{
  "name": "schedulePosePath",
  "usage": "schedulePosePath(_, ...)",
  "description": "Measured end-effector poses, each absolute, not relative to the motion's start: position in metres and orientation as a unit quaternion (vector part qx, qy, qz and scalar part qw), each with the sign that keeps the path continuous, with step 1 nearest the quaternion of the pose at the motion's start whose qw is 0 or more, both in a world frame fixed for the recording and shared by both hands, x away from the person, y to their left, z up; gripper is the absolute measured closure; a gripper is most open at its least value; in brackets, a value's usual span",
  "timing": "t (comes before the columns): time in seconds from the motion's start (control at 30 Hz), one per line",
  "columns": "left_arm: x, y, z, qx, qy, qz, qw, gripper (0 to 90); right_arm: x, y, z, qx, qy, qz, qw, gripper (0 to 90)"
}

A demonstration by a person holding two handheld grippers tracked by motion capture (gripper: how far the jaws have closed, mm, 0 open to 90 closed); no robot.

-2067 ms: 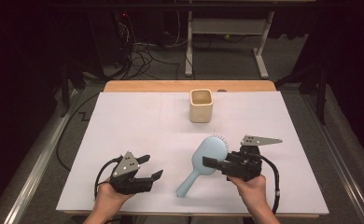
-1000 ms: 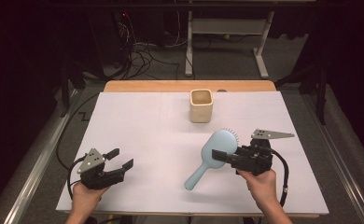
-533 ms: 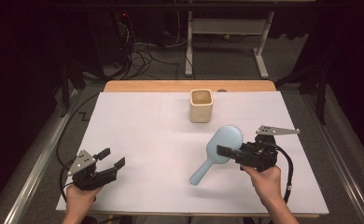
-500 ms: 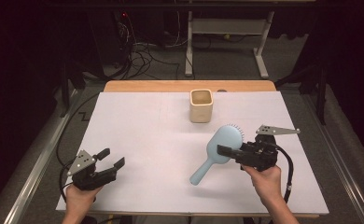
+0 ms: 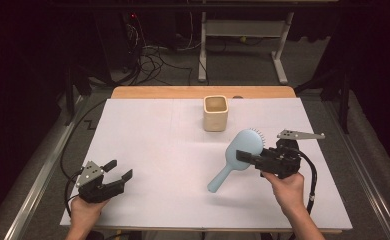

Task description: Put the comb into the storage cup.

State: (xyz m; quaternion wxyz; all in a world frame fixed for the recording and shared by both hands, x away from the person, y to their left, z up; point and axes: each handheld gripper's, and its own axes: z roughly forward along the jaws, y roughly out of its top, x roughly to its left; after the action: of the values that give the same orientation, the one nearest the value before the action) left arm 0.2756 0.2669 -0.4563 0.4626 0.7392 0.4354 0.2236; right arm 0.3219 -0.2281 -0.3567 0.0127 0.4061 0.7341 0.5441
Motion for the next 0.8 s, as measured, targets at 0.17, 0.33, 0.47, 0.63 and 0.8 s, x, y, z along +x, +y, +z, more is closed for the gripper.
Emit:
schedulePosePath(0.17, 0.277, 0.268, -0.457, 0.733, 0.444, 0.218, 0.467, 31.2, 0.325, -0.229, -0.354, 0.407, 0.734, 0.543, 0.017, 54.5)
schedulePosePath(0.33, 0.276, 0.27, -0.458, 0.728, 0.45, 0.211, 0.472, 31.1, 0.331, -0.231, -0.351, 0.41, 0.734, 0.541, 0.022, 54.4)
schedulePosePath(0.47, 0.275, 0.269, -0.458, 0.73, 0.448, 0.21, 0.472, 31.1, 0.334, -0.231, -0.348, 0.412, 0.736, 0.537, 0.026, 54.4)
schedulePosePath(0.63, 0.274, 0.269, -0.458, 0.729, 0.448, 0.211, 0.473, 31.2, 0.338, -0.229, -0.344, 0.413, 0.737, 0.534, 0.029, 54.4)
schedulePosePath(0.8, 0.274, 0.267, -0.459, 0.731, 0.446, 0.21, 0.471, 31.3, 0.343, -0.227, -0.343, 0.414, 0.738, 0.531, 0.031, 54.4)
